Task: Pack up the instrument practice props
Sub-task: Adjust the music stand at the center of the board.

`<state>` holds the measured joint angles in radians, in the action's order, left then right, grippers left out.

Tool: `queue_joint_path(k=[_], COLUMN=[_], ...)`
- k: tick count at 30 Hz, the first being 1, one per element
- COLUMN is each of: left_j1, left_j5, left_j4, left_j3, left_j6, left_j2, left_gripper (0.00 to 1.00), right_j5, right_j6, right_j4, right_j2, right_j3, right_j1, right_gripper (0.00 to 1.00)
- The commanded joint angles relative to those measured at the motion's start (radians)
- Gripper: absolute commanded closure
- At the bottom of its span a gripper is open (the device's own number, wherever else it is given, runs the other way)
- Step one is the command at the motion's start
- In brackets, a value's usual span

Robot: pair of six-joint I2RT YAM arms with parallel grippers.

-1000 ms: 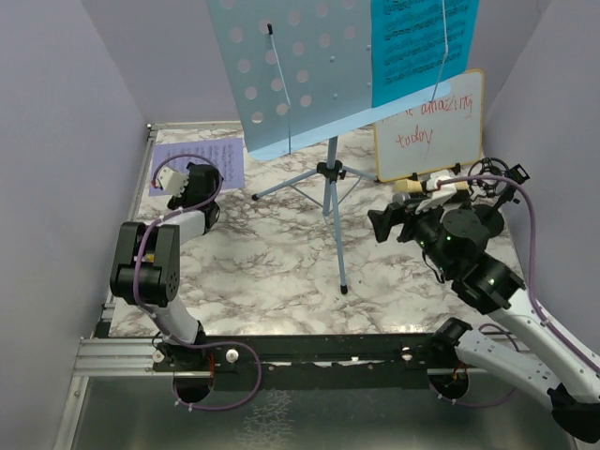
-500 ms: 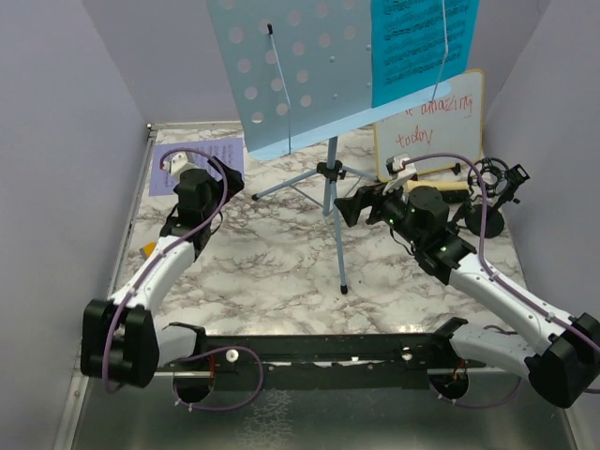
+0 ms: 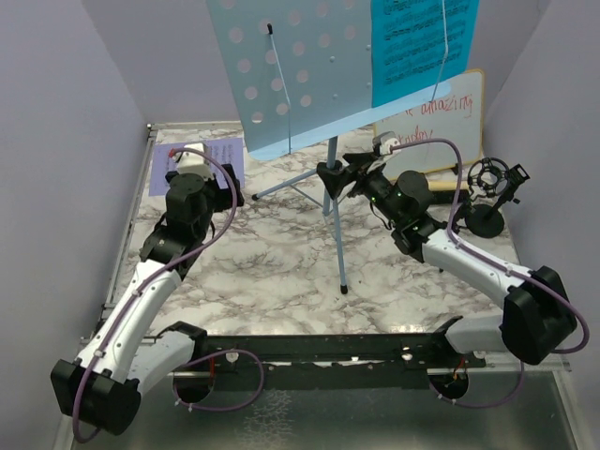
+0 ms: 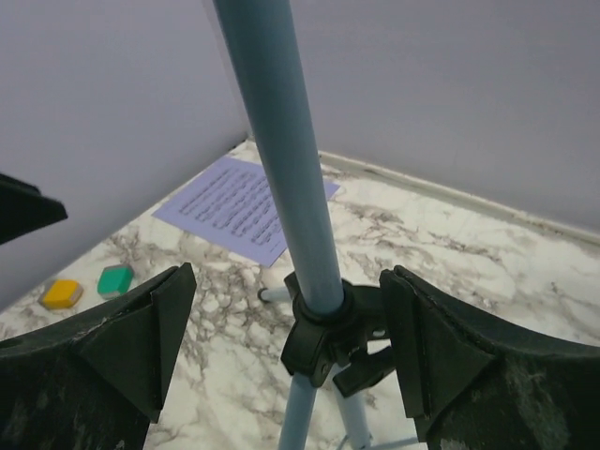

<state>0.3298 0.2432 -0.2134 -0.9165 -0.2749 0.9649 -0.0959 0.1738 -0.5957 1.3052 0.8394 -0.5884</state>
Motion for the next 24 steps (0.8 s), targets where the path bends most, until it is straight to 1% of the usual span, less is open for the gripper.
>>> queue_joint_path(k=[1,5,8,10,11,15,18,20,21,24], left_j1=[0.02,0.034,0.049,0.058,0.062,0.078,0.087,0.089,0.09,0.096], left_j5=[0.181,0.221,0.243,0.258,0.262,0.275,0.297,0.3,0.304,0.319], left_j4=[-0.034,-0.02,-0.026,-0.027,-0.027,-0.016,-0.007,0.0,0.001,0.003], left_j3=[0.068,0.113,0.117,0.119,0.121,0.132,0.142,0.148,0.151,0.153], left_j6=[0.086,0.089,0.093,0.095,0.095,0.094,0.097,0.097,0.097,0.098], left_j2=[-0.081,-0.126,-0.142,-0.151,-0.157,-0.2,-0.233,-0.249,-0.255,-0.269], left_gripper=[0.05,0.05,0.05,0.05,0.05,0.05,0.05,0.05,0.05,0.05], right_j5=[0.0,0.003,-0.009,-0.018,-0.019,-0.016,-0.032,-0.017,0.003,0.106], right_j6=[-0.057,-0.082,-0.093,-0.102,-0.105,-0.12,-0.133,-0.142,-0.146,-0.165], right_j4=[-0.176,-0.22,-0.243,-0.249,-0.252,-0.225,-0.173,-0.139,-0.129,-0.089], right_j2=[0.074,0.149,0.197,0.222,0.231,0.241,0.226,0.205,0.195,0.17], right_j3=[0.046,0.086,0.105,0.114,0.117,0.114,0.117,0.116,0.113,0.115], right_j1=[0.007,0.007,0.007,0.007,0.007,0.007,0.005,-0.004,-0.01,-0.047], right_gripper=[0.15,0.2,0.27,0.33,0.38,0.65,0.81,0.95,0.99,1.0])
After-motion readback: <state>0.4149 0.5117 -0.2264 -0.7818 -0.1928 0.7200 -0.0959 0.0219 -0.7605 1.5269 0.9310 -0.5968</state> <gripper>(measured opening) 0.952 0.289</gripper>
